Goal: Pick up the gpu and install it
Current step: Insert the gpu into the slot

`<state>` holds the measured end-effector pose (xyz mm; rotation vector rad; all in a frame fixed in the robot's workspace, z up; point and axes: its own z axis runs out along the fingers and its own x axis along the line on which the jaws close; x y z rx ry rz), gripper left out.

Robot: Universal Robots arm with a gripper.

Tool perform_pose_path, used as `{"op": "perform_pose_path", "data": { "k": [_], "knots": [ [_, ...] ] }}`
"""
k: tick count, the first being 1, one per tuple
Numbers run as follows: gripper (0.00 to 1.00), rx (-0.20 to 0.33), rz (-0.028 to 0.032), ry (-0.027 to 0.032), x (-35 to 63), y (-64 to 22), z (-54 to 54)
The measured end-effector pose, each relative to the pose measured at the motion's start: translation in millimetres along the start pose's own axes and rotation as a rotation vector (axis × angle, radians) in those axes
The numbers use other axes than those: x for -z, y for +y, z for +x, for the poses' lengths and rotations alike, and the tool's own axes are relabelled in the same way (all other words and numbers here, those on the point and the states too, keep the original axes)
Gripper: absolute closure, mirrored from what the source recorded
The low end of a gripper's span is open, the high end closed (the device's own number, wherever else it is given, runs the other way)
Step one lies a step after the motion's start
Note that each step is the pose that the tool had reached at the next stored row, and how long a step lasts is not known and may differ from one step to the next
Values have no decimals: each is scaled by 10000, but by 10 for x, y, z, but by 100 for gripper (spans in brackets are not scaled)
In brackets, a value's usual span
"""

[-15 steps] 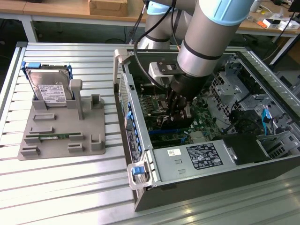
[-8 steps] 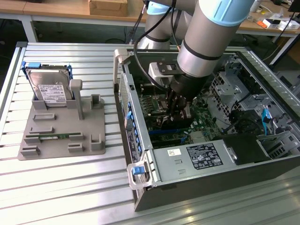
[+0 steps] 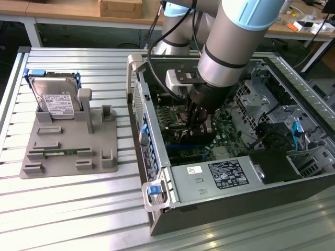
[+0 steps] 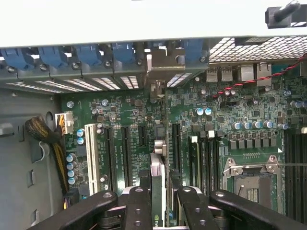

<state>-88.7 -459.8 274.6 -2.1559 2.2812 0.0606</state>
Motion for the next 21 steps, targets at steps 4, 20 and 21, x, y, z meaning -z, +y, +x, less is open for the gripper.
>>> {"op": "perform_pose_path", "data": {
  "k": [4,20,21],
  "knots": [
    [74,16,-1,2,-18,-1,22],
    [74,16,0,1,-108,-2,4],
    [74,16,-1,3,-114,-2,5]
  ]
}}
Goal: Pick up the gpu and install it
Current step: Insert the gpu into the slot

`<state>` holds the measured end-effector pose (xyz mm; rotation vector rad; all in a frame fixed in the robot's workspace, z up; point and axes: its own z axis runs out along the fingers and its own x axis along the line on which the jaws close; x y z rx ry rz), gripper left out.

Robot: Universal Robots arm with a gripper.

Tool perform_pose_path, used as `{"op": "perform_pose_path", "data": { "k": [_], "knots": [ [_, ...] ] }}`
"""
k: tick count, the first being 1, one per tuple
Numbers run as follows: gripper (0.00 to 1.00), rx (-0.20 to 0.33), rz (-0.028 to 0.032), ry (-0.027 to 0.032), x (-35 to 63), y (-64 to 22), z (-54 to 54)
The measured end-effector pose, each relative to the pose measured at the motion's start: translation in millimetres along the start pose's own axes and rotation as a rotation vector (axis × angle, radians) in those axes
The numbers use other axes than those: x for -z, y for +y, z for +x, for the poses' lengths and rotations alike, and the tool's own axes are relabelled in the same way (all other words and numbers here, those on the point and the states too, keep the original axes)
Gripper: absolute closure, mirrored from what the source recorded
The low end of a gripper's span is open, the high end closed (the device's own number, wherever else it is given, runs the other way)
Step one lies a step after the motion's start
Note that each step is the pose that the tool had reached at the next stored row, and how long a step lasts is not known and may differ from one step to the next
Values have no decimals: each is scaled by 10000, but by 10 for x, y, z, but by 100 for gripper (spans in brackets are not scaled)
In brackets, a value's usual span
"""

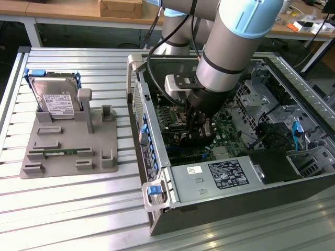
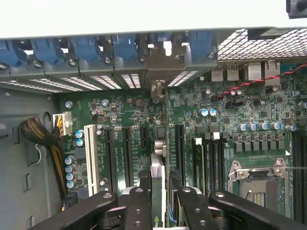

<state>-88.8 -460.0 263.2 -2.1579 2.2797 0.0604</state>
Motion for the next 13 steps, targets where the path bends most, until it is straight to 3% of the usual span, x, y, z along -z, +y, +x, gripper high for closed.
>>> {"op": "perform_pose_path", "data": {
  "k": [13],
  "knots": [
    [74,0,5,14,27,1,0]
  ]
}}
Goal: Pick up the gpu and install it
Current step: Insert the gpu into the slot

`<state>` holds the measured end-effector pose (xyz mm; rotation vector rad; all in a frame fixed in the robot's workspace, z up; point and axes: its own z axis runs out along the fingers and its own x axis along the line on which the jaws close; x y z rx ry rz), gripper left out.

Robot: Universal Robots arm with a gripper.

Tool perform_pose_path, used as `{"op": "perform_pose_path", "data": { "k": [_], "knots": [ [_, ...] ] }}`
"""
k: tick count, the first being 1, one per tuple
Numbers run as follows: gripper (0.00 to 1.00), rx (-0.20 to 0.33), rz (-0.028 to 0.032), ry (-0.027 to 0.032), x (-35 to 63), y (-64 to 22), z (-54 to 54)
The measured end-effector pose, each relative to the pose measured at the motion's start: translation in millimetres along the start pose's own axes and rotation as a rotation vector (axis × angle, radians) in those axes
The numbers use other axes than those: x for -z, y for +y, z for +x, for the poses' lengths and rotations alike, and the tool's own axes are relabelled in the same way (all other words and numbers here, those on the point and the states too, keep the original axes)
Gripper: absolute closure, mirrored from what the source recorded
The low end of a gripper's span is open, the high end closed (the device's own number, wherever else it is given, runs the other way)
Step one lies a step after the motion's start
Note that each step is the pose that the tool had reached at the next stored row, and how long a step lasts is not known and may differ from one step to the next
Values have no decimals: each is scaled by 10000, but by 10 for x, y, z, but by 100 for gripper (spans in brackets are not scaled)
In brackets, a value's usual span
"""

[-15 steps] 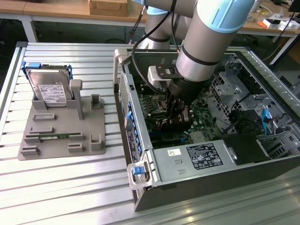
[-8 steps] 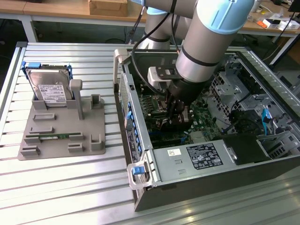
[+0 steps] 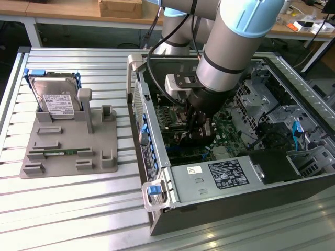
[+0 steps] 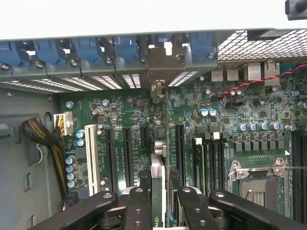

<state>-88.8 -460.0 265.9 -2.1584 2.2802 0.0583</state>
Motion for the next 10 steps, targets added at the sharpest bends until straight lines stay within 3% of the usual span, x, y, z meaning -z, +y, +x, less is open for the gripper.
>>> {"op": "perform_pose_path", "data": {
  "k": [10],
  "knots": [
    [74,19,-1,1,-1,0,0]
  ]
}}
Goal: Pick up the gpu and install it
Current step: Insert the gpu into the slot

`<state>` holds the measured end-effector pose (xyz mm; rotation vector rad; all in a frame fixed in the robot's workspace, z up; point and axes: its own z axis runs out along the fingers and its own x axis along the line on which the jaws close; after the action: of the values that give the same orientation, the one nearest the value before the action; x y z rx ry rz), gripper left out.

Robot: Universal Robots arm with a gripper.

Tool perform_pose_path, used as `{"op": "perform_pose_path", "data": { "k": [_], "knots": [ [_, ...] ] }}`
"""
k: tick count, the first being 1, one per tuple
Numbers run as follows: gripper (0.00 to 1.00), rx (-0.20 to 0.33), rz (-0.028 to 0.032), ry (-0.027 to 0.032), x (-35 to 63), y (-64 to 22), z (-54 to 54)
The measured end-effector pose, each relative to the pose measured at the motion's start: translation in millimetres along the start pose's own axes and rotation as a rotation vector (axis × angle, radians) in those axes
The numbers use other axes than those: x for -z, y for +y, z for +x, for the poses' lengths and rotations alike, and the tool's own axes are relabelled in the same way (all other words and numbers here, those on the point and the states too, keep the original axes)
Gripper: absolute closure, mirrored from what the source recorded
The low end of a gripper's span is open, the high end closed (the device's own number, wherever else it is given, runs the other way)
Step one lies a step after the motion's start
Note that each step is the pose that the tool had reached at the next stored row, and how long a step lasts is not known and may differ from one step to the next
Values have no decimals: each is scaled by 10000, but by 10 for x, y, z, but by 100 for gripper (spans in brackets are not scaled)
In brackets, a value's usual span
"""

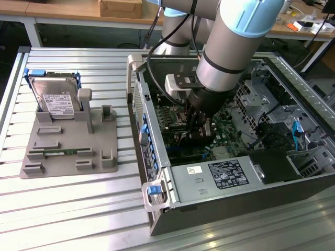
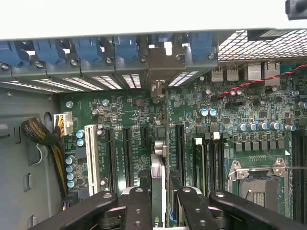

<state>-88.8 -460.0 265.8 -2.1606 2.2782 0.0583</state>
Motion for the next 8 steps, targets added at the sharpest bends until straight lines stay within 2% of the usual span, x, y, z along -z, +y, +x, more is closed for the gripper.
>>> {"op": "perform_pose_path", "data": {
  "k": [2,5,8],
  "knots": [
    [74,316,-8,8,0,0,0],
    [74,353,-10,10,-1,4,-43],
    [74,431,-11,9,-2,14,-35]
  ]
}}
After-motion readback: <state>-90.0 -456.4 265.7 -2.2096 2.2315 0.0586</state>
